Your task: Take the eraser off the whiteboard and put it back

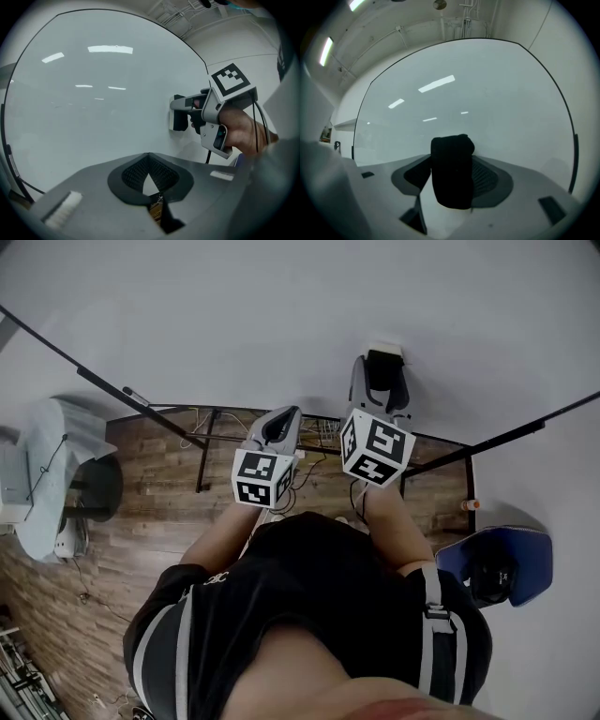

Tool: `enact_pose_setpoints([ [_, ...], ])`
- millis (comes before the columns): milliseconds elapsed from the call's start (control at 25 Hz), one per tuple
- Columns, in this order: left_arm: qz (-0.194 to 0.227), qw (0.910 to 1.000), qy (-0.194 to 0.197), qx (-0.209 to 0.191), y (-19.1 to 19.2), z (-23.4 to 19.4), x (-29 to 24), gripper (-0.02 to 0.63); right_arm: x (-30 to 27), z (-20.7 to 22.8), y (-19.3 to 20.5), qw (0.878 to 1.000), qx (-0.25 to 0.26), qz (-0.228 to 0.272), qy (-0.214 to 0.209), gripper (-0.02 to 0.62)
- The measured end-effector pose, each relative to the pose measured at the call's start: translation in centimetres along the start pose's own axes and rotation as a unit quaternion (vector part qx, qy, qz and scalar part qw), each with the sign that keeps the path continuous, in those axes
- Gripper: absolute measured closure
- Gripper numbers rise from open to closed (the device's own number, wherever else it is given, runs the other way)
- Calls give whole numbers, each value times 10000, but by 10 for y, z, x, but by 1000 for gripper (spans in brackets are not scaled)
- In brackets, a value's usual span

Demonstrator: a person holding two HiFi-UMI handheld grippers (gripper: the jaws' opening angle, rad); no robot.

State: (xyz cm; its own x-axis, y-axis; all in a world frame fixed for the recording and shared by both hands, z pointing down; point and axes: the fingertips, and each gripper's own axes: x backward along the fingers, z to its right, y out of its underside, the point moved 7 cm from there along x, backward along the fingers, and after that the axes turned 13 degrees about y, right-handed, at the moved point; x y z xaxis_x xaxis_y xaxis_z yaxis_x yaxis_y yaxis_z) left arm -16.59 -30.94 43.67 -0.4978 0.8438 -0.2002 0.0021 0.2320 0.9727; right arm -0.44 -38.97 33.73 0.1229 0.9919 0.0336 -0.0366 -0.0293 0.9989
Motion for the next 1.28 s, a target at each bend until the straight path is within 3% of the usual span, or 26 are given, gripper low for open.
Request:
enact_pose_setpoints([
  [160, -1, 9999, -6, 132, 1, -2, 1, 597, 7, 6, -7, 9984, -313, 342, -329, 310],
  [320, 2, 9999, -50, 113, 0, 0, -2, 597, 25, 23, -16, 9913, -596, 957, -676, 307],
  [400, 4, 10000, -24, 30, -2, 3, -5, 597, 38, 36, -21, 9864, -758, 1311, -644, 309],
  [440, 4, 10000, 10, 13, -3, 4, -7, 597, 43, 44, -23, 9854, -778, 1415, -533, 326],
  [480, 4, 10000, 53, 10, -3, 6, -9, 597, 47, 51, -23, 9859, -742, 1454, -372, 419],
  [520, 6, 10000, 99, 8, -4, 7, -11, 597, 50, 58, -22, 9871, -665, 1441, -192, 532],
  [600, 15, 9998, 192, -9, -5, 11, -16, 597, 54, 69, -19, 9898, -502, 1332, 53, 584],
  [800, 26, 9990, 444, -84, -6, 25, -30, 597, 64, 90, -3, 9950, -229, 959, 159, 589],
  [1280, -13, 9966, 804, -154, -6, 48, -45, 597, 84, 88, 37, 9990, -141, 320, -261, 591],
])
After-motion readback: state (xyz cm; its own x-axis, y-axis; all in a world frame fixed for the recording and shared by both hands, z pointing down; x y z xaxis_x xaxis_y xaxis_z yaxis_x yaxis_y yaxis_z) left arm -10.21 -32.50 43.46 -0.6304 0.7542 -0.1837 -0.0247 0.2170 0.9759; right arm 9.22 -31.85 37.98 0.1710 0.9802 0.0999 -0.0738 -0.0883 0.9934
